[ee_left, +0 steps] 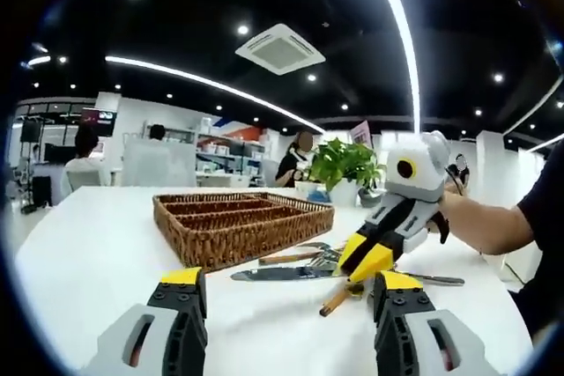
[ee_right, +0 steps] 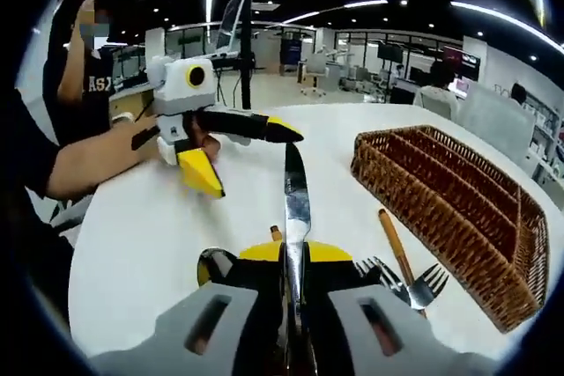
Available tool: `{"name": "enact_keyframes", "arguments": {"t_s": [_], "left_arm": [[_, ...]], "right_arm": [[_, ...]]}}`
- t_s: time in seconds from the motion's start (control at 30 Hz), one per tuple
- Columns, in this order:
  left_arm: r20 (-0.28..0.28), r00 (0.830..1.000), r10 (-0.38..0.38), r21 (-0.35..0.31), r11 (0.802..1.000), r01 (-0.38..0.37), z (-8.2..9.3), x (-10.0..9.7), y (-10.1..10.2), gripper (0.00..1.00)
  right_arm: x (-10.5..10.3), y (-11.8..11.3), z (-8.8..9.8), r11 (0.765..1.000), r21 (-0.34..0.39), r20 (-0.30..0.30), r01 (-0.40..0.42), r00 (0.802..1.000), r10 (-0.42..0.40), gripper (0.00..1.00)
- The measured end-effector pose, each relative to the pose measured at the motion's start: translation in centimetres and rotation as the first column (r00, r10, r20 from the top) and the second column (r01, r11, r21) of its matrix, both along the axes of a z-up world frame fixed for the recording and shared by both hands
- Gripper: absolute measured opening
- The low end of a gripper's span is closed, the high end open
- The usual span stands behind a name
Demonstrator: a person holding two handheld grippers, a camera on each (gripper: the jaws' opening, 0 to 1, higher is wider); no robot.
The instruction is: Arrange the knives, forks, and spoons in their matching storage slots by inserting each utensil handle-first until every utensil is classified and aligned in the correct compartment
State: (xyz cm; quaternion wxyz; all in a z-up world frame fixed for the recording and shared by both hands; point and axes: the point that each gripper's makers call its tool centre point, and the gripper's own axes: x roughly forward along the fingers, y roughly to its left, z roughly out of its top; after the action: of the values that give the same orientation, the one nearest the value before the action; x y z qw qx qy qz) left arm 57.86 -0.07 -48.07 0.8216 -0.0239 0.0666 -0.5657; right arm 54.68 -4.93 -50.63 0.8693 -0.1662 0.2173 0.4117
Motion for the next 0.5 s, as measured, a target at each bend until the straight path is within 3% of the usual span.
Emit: {"name": "enact_keyframes", "arguments": {"t_s": [0.1,0.23,0.33,0.5], "left_arm": [[0.008,1.0,-0.014,0.025,1.0,0.014,-0.3,-0.3,-0.2,0.52],[-0.041,0.999,-0.012,-0.039,0.999,0.011,0.6,-0.2,0.1,0.4],[-0.057,0.998,0.012,-0.048,0.999,-0.015,0.7,0.2,0.4,0.25],[-0.117,0.993,0.0,-0.041,0.999,-0.005,0.2,0.1,0.5,0.22]], "right_arm": [[-0.4,0.3,-0.1,0.999,-0.025,0.006,-0.025,1.0,0.025,0.06],[-0.4,0.1,0.1,0.998,-0.029,0.024,-0.048,0.999,0.049,0.06],[-0.7,0.1,0.3,0.997,-0.033,0.036,-0.065,0.997,0.067,0.06],[-0.8,0.1,0.1,0.996,-0.046,0.048,-0.077,0.996,0.079,0.05]]}}
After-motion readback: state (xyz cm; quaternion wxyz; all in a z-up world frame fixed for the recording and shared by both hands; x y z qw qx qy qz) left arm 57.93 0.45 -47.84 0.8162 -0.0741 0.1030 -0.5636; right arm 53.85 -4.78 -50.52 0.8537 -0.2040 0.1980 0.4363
